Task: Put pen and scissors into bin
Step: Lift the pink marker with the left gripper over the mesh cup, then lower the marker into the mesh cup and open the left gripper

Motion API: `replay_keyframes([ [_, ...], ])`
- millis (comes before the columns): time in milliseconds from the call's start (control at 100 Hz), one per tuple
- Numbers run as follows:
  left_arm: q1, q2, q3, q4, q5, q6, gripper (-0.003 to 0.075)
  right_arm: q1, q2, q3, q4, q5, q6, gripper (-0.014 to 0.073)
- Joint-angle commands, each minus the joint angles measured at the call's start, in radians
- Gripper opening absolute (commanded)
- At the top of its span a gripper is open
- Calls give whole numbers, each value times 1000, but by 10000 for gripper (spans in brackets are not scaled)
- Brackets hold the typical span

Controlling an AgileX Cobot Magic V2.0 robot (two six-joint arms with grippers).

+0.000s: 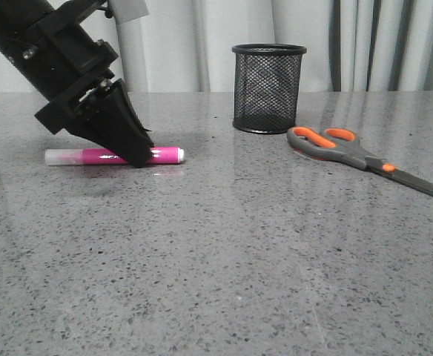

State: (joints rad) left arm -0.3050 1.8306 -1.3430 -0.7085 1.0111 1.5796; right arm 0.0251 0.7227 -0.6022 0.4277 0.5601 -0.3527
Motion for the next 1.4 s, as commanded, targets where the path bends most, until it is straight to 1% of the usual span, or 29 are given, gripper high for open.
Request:
replay_keyframes([
  [0,-9,-73,-54,-68,28,-24,-19,-7,3,-35,7,-55,-12,392],
  [60,-9,-95,-82,-118,47,-26,-19,-7,3,-35,7,-55,-12,392],
  [130,-9,-126,-118,-217,50,-28,-19,-7,3,-35,7,-55,-12,392],
  [180,-9,-147,-139,-319,33,-28,-19,-7,3,-35,7,-55,-12,392],
  [260,-11,-167,-161,-557,-13,-26,-19,-7,3,-35,7,-55,-12,392],
  [300,-22,-167,-172,-662,-50,-10,-19,-7,3,-35,7,-55,-12,392],
  [350,-42,-167,-184,-756,-109,12,-19,-7,3,-35,7,-54,-12,392],
  [470,-126,-150,-208,-874,-288,107,-19,-7,3,-35,7,-49,-12,392],
  [560,-191,-108,-239,-929,-389,181,-19,-7,3,-35,7,-48,-12,392],
  [640,-228,-51,-277,-977,-462,212,-19,-7,3,-35,7,-48,-12,392],
  [750,-249,33,-353,-1027,-466,252,-19,-7,3,-35,7,-46,-12,392],
  [850,-254,114,-424,-1033,-472,252,-19,-7,3,-35,7,-46,-12,392],
  [980,-254,183,-483,-1094,-472,252,-19,-7,3,-35,7,-46,-12,392],
  [1080,-254,218,-504,-1117,-472,252,-19,-7,3,-35,7,-46,-12,392],
  [1320,-254,246,-507,-1115,-465,252,-14,-7,3,-35,7,-44,-14,392],
  [1390,-254,246,-507,-1114,-466,252,24,-7,3,-35,7,-44,-14,392],
])
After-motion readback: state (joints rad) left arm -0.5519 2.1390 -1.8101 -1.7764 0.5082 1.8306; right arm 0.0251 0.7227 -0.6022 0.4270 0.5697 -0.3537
